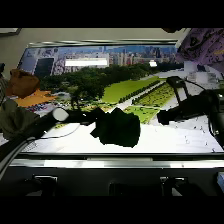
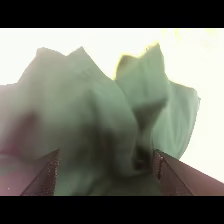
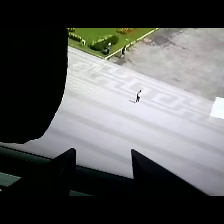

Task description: Fold the clothes and pants, and hang the long-sleeved shirts on hangers.

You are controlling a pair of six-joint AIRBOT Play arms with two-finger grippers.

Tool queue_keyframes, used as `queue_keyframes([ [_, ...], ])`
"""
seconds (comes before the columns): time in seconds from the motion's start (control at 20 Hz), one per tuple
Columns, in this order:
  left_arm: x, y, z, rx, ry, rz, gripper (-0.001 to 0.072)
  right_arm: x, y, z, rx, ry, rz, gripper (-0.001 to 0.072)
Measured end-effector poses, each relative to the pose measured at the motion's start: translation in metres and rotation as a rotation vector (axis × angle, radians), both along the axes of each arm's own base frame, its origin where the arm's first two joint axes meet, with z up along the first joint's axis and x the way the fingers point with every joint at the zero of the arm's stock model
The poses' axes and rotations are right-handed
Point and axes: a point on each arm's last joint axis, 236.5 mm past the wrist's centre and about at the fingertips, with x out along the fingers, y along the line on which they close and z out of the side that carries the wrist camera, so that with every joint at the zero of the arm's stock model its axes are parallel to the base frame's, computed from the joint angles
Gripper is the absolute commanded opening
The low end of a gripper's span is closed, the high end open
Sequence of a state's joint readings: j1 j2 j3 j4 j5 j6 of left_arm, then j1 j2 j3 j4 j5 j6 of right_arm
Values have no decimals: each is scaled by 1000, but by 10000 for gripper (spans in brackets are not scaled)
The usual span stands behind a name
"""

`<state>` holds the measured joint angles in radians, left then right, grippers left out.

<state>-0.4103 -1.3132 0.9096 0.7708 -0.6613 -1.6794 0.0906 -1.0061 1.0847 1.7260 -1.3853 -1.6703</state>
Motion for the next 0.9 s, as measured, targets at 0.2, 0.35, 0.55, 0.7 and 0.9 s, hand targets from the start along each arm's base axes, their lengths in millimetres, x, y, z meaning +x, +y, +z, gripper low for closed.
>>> queue_keyframes([
  [0.2,17,83,24,4,-1,56,666,-37,21,-67,311,176,-124,421],
  [0.35,15,123,28,-4,38,93,666,-49,48,-99,467,202,-193,425],
  [0.55,12,146,30,-12,61,116,666,-49,76,-129,536,193,-220,425],
  [0.7,11,151,31,-15,66,123,666,-49,90,-151,526,201,-213,423],
  [0.9,9,153,31,-16,70,121,652,-41,97,-166,517,182,-228,162],
])
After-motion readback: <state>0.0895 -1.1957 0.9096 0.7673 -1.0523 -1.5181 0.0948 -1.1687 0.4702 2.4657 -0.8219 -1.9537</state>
